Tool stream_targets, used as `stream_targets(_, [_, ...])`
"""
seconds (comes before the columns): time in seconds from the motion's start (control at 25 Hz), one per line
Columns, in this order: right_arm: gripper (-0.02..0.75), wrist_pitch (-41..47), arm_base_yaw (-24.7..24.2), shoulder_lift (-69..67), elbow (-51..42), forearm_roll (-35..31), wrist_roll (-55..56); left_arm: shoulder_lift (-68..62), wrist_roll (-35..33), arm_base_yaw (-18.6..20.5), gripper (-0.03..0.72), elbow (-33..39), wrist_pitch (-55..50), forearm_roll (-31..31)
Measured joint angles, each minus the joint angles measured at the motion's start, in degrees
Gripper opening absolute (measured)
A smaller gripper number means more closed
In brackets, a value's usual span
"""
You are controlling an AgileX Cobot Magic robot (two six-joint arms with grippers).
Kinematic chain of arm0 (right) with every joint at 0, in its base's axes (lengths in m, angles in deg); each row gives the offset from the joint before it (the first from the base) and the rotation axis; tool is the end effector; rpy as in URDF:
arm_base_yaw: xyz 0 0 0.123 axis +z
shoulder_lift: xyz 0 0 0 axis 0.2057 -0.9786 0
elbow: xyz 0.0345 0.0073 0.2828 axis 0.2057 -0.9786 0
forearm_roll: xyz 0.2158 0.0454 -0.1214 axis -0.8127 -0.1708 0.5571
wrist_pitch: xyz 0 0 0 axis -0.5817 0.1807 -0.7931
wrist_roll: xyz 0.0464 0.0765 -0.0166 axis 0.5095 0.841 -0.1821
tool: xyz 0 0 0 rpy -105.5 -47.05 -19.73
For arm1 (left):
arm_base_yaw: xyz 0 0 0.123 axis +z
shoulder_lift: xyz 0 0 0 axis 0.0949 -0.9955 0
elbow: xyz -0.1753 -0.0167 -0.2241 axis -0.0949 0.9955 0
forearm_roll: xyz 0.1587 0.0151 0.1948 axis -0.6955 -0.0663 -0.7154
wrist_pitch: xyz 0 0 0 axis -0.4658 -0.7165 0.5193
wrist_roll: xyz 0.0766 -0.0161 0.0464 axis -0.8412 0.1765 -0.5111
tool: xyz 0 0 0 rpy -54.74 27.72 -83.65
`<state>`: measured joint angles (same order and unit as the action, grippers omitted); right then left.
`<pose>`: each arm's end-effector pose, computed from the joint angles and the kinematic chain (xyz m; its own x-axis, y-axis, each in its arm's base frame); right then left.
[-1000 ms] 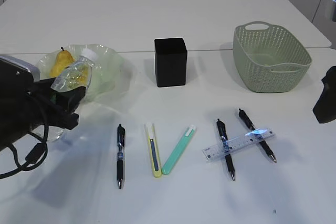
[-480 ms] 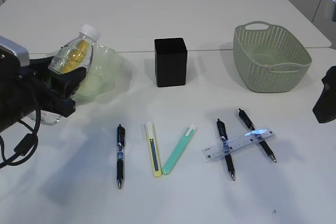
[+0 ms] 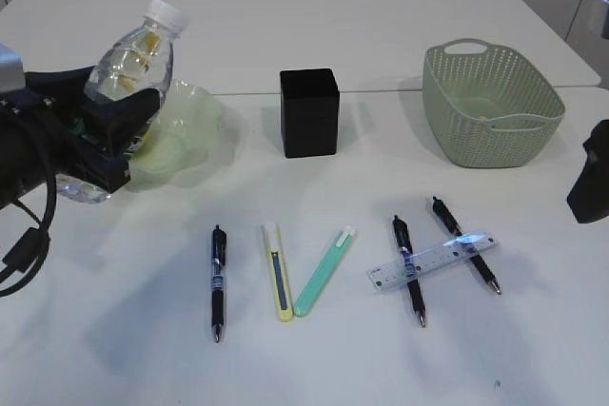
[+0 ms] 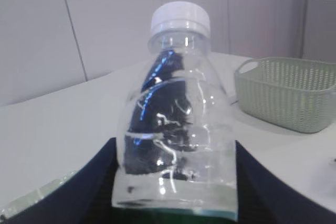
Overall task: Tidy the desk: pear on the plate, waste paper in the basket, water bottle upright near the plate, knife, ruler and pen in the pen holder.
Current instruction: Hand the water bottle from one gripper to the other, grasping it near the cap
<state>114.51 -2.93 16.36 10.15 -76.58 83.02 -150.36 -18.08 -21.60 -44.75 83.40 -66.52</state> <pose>0.2284 0.0416 0.3072 -0.9456 -0.1444 -0.2915 -0.1686 0.9839 0.0594 0.2562 -0.1010 0.2020 0.0968 0.0862 -0.9916 0.5315 0.8378 0.1247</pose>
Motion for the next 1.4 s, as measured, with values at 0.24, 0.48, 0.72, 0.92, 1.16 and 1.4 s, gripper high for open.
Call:
stream_targets(0.24, [0.504,0.0,0.0,0.0,0.0,0.0,0.0,2.8,6.4,0.0,0.377,0.1,0.0,-6.5])
stream_targets(0.48, [0.503,0.0,0.0,0.0,0.0,0.0,0.0,4.6,11.0,-0.6,0.377,0.1,-0.1,-11.2])
stream_targets(0.72, [0.503,0.0,0.0,0.0,0.0,0.0,0.0,5.7,12.3,-5.2,0.377,0.1,-0.1,-12.6])
stream_targets(0.92, [0.503,0.0,0.0,0.0,0.0,-0.1,0.0,5.7,12.5,-9.0,0.377,0.1,-0.1,-12.7])
stream_targets(1.16, [0.503,-0.7,0.0,0.0,0.0,-0.2,0.0,5.7,13.1,-11.1,0.377,0.1,-0.1,-12.7])
stream_targets(1.4, [0.503,-3.2,0.0,0.0,0.0,-2.0,0.0,5.7,14.8,-12.0,0.377,-2.3,-0.1,-12.8])
